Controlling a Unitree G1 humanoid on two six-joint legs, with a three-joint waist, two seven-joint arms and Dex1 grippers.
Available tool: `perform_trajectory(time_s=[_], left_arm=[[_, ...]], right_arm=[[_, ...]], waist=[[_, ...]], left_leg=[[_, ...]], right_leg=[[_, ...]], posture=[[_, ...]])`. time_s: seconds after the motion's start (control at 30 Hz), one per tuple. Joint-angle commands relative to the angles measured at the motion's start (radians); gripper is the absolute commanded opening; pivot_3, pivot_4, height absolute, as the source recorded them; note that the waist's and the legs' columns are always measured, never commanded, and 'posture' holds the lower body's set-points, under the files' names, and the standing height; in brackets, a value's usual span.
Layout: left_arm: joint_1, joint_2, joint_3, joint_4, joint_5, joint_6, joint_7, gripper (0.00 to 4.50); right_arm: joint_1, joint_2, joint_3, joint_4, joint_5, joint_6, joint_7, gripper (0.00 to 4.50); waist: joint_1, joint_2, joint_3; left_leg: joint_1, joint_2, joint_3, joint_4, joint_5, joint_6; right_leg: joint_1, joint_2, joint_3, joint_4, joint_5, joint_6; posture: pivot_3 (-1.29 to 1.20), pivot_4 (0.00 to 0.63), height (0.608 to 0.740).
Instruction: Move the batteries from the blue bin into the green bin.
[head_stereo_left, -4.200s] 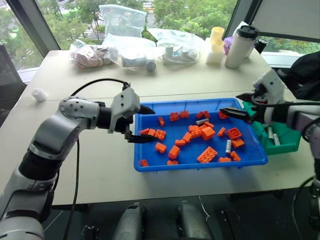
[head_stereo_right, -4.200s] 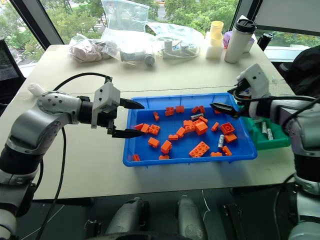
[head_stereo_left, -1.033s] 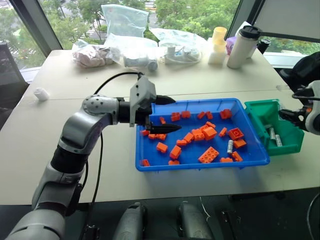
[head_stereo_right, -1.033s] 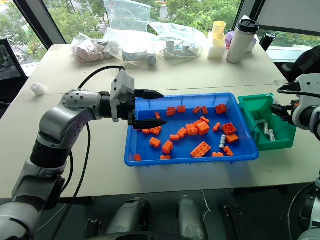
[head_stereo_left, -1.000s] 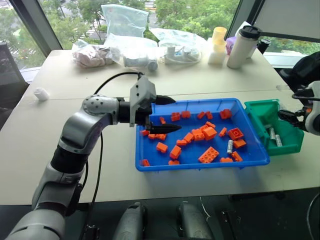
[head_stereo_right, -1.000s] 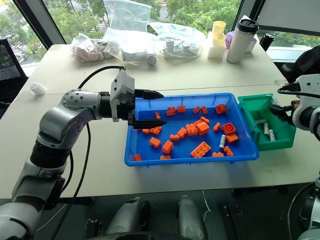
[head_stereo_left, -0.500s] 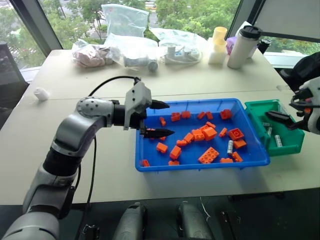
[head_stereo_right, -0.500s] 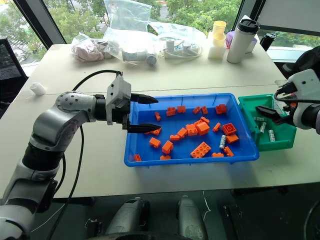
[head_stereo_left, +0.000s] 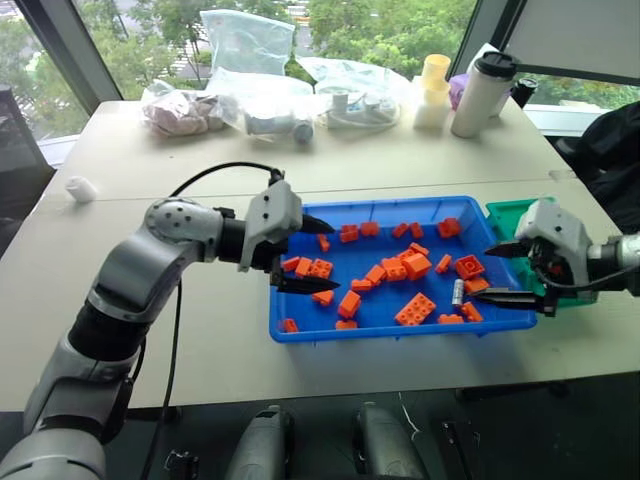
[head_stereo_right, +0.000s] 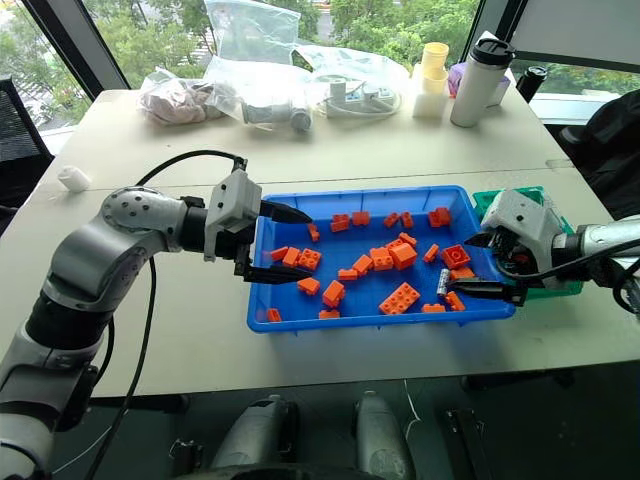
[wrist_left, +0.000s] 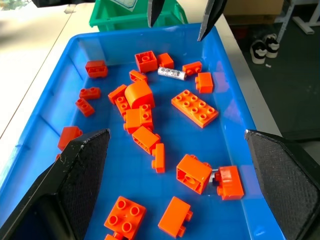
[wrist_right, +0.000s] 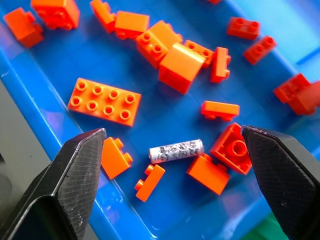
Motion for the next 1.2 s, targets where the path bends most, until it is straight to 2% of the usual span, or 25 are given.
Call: perform_trajectory(time_s=[0.03,0.17,0.43,0.73,1.03,1.13,1.2], left_arm=[[-0.014,-0.002,0.001,-0.023,0.004,-0.006,0.006,4.50],[-0.006,0.001,0.005,-0.034,0.007,-0.001,0.016,4.50],[0.020,0.012,0.021,-0.066,0.002,0.025,0.047,4.50],[0.028,0.017,0.002,-0.057,0.032,0.004,0.060,4.50],[0.015,-0.005,-0.010,-0.036,0.057,-0.014,0.059,4.50],[0.012,-0.010,-0.011,-0.030,0.063,-0.019,0.058,4.50],[0.013,-0.011,-0.010,-0.030,0.065,-0.021,0.058,4.50]], right_arm=[[-0.093,0.015,0.117,0.093,-0.082,-0.114,0.073,4.48],[-0.197,0.052,0.240,0.212,-0.177,-0.202,0.137,4.48],[-0.274,0.091,0.340,0.318,-0.253,-0.249,0.245,4.48],[-0.314,0.144,0.389,0.404,-0.355,-0.261,0.239,4.48],[-0.328,0.184,0.401,0.409,-0.417,-0.155,0.201,4.48],[-0.318,0.185,0.405,0.393,-0.429,-0.152,0.207,3.67],[-0.309,0.182,0.405,0.379,-0.433,-0.154,0.213,2.64]], waist=[[0.000,0.000,0.000],[0.000,0.000,0.000],[0.002,0.000,0.000],[0.001,0.000,0.000],[0.002,-0.001,0.000],[0.002,-0.001,-0.001],[0.002,-0.001,-0.001]], left_leg=[[0.000,0.000,0.000,0.000,0.000,0.000],[0.000,0.000,0.000,0.000,0.000,0.000],[0.000,0.000,0.000,0.000,0.000,0.000],[0.000,0.000,0.000,0.000,0.000,0.000],[0.000,0.000,0.000,0.000,0.000,0.000],[0.000,0.000,0.000,0.000,0.000,0.000],[0.000,0.000,0.000,0.001,0.000,0.000]], right_leg=[[0.000,0.000,0.000,0.000,0.000,0.000],[0.000,0.000,0.000,0.000,0.000,0.000],[-0.001,-0.001,0.000,0.000,0.000,0.000],[-0.001,-0.001,0.000,0.000,0.000,0.000],[-0.001,-0.001,0.000,0.000,0.000,0.000],[0.000,-0.001,-0.001,0.000,0.000,0.000],[0.000,-0.001,-0.001,0.000,0.000,0.000]], posture=[[0.00,0.150,0.740],[0.00,0.150,0.740],[0.00,0.150,0.740],[0.00,0.150,0.740],[0.00,0.150,0.740],[0.00,0.150,0.740],[0.00,0.150,0.740]])
